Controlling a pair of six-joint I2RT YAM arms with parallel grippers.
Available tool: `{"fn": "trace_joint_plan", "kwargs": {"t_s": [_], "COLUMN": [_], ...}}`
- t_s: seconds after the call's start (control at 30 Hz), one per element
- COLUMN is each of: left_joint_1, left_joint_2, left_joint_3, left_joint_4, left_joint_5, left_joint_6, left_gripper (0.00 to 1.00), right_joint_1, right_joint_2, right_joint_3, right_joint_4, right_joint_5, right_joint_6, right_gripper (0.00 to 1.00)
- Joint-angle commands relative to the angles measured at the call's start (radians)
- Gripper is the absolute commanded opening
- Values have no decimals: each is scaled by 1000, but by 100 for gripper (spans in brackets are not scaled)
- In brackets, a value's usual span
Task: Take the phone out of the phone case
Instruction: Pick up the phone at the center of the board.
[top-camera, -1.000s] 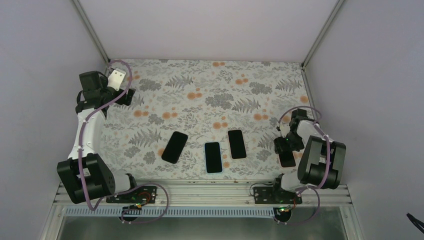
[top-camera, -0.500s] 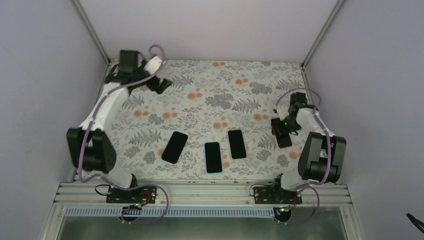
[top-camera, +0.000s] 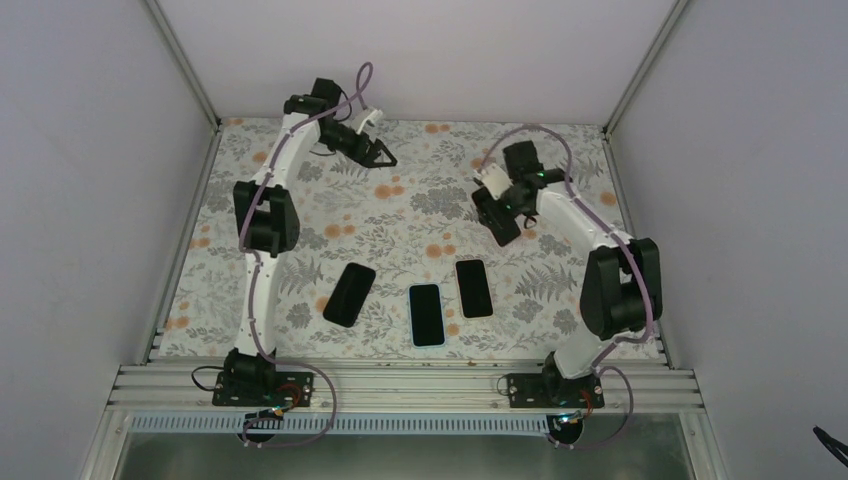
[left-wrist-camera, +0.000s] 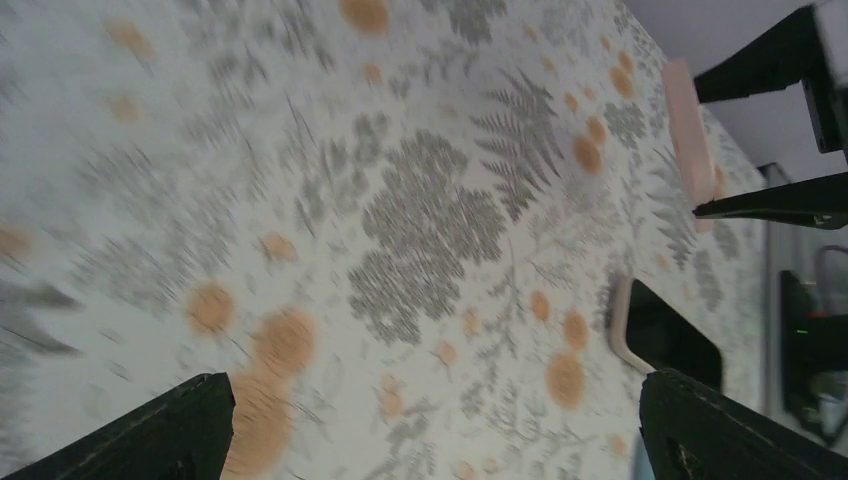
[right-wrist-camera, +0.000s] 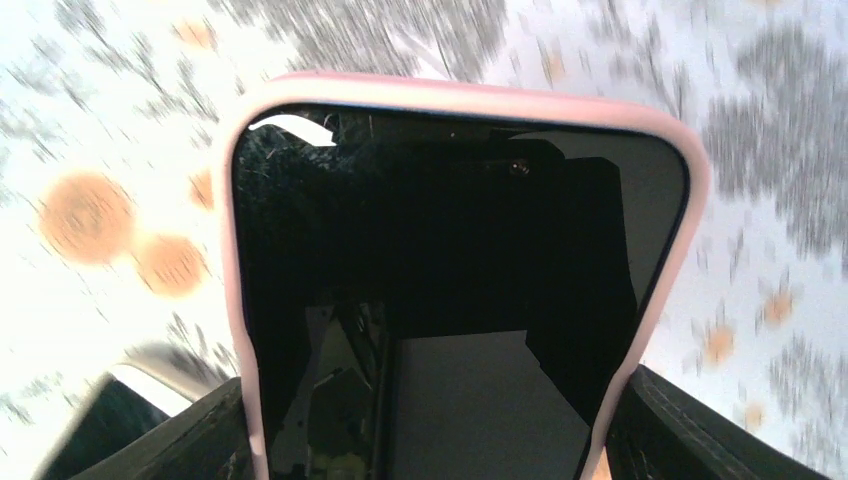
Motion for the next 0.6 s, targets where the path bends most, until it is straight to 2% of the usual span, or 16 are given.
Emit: {"fn": "trace_joint_plan", "kwargs": {"t_s": [0.0,0.2,0.57], "left_joint_1": [-16,-25,-26], "left_joint_2": [21,25,-3], "left_joint_3": [6,2,-55], "left_joint_4": [-151,-171,-152], "left_joint_5": [127,152,126], "left_joint_6": [-58,-70,-101], "left_gripper": [100,100,100], "right_joint_1": [108,219,377], "right_joint_2": [60,173,258], "right_joint_3": [121,261,397], "right_joint_4": [74,80,145], "right_joint_5": [22,47,128], "right_joint_6": [42,45,31], "right_gripper": [57,57,57]}}
